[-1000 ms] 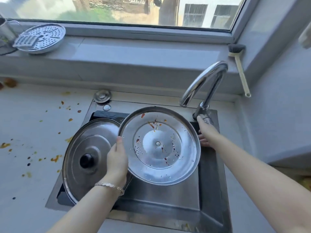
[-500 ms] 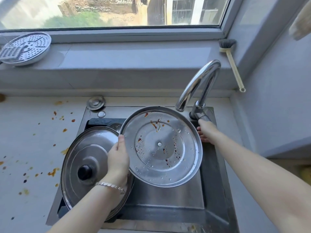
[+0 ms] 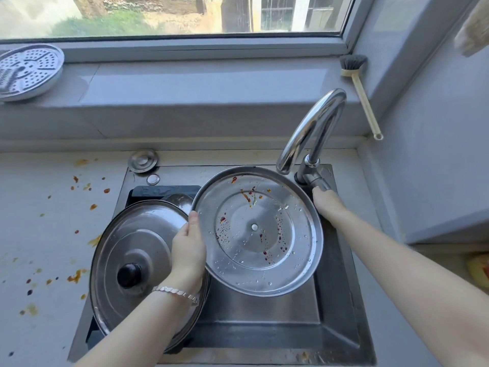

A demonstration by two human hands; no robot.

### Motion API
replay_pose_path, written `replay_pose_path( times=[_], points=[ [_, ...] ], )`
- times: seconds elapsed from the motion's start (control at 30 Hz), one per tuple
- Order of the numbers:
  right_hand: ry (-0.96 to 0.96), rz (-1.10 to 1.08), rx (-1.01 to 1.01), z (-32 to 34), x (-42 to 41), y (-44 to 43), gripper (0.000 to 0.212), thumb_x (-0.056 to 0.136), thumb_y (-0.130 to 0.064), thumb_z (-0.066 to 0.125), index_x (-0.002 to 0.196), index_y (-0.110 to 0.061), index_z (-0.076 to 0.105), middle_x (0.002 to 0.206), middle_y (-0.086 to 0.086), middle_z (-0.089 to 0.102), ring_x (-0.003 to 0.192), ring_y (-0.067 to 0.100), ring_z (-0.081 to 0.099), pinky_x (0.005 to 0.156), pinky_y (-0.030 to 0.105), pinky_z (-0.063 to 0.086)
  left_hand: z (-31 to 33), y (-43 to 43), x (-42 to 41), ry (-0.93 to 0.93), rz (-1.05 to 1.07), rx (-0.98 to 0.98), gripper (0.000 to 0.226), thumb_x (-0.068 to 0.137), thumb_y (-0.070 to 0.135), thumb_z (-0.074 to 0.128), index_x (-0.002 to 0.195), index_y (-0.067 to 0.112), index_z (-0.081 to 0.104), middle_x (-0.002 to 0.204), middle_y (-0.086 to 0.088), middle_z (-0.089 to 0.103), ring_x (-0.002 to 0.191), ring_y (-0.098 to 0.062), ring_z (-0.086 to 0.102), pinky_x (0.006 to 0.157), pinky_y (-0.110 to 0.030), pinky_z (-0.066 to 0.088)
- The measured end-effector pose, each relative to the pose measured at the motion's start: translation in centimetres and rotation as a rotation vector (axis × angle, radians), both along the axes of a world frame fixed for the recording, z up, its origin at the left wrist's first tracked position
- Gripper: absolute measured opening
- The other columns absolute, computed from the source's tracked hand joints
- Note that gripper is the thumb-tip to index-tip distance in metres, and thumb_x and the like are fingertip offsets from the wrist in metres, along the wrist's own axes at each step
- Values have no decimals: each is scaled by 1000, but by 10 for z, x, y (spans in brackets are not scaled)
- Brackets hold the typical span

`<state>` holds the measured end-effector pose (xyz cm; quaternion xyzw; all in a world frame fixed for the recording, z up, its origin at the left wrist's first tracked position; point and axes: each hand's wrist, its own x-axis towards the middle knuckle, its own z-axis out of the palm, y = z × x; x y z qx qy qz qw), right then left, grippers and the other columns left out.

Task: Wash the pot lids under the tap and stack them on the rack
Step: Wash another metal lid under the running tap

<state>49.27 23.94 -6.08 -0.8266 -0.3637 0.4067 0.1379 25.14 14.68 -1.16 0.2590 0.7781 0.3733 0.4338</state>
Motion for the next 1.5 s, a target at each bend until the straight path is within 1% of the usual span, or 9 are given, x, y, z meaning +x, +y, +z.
replay_pose_path(
  times=[0.1, 0.23, 0.37, 0.53, 0.7, 0.83, 1.03, 1.27, 1.5],
  points=[
    [-289, 222, 415, 13, -26, -26, 55, 94, -33, 37, 138, 0, 33, 143, 20, 34, 133, 31, 29, 110, 37, 23, 1, 0, 6, 2, 0, 11, 49, 97, 45, 32, 114, 8, 60, 98, -4, 60, 99, -24, 53, 89, -32, 40],
    [-283, 929, 393, 16, -79, -76, 84, 81, -60, 7, 150, -11, 4, 158, 6, -5, 145, 20, -9, 114, 30, -13, 6, 0, 23, -18, -11, 35, 48, 98, 42, 32, 117, 7, 59, 108, -1, 62, 103, -21, 53, 92, -30, 40],
    [-169, 1323, 544, 10, -90, -84, 73, 86, -58, 12, 148, -20, 1, 152, -8, -9, 142, 9, -12, 114, 28, -12, 10, -4, 31, -6, -69, 56, 42, 99, 38, 31, 115, 11, 60, 105, -2, 64, 99, -14, 50, 81, -21, 36],
    [-387, 964, 348, 9, -70, -59, 91, 76, -70, 1, 146, -14, -13, 151, 1, -22, 142, 15, -19, 116, 33, -13, 14, -12, 29, 46, -75, 60, 44, 99, 39, 28, 102, 12, 62, 86, 7, 58, 86, -14, 50, 75, -24, 37],
    [-271, 1292, 618, 18, -88, -84, 75, 87, -59, 13, 148, -16, 2, 151, -4, -7, 142, 14, -9, 114, 30, -9, 11, -11, 30, 39, -56, 73, 49, 100, 37, 29, 128, 6, 54, 132, -9, 55, 120, -20, 48, 90, -20, 30],
    [-358, 1014, 491, 23, -77, -71, 86, 79, -68, 0, 146, -15, -10, 151, 0, -19, 142, 13, -17, 111, 28, -18, 16, -11, 32, 31, -63, 96, 49, 99, 39, 29, 124, 7, 56, 128, -6, 58, 112, -15, 51, 90, -21, 33],
    [-273, 1359, 739, 22, -96, -81, 67, 92, -53, 21, 147, -15, 19, 153, -1, 18, 142, 17, 13, 116, 39, 3, 17, -12, 32, -18, -118, 87, 44, 101, 34, 28, 123, 11, 58, 118, -2, 62, 103, -13, 53, 89, -22, 39],
    [-422, 862, 419, 12, -65, -49, 82, 78, -64, -1, 149, -22, 0, 158, -6, -5, 145, 11, -8, 114, 31, -10, 25, -18, 24, 94, -127, 38, 42, 100, 37, 26, 62, 26, 40, 66, 12, 41, 62, -3, 38, 58, -25, 32],
    [-422, 555, 220, 12, -89, -64, 76, 95, -53, 22, 148, -10, -11, 156, 6, -19, 143, 19, -19, 112, 40, -16, 17, -25, 34, 67, -94, 46, 37, 101, 35, 27, 70, 23, 44, 71, 17, 41, 81, -11, 42, 77, -22, 27]
  ],
)
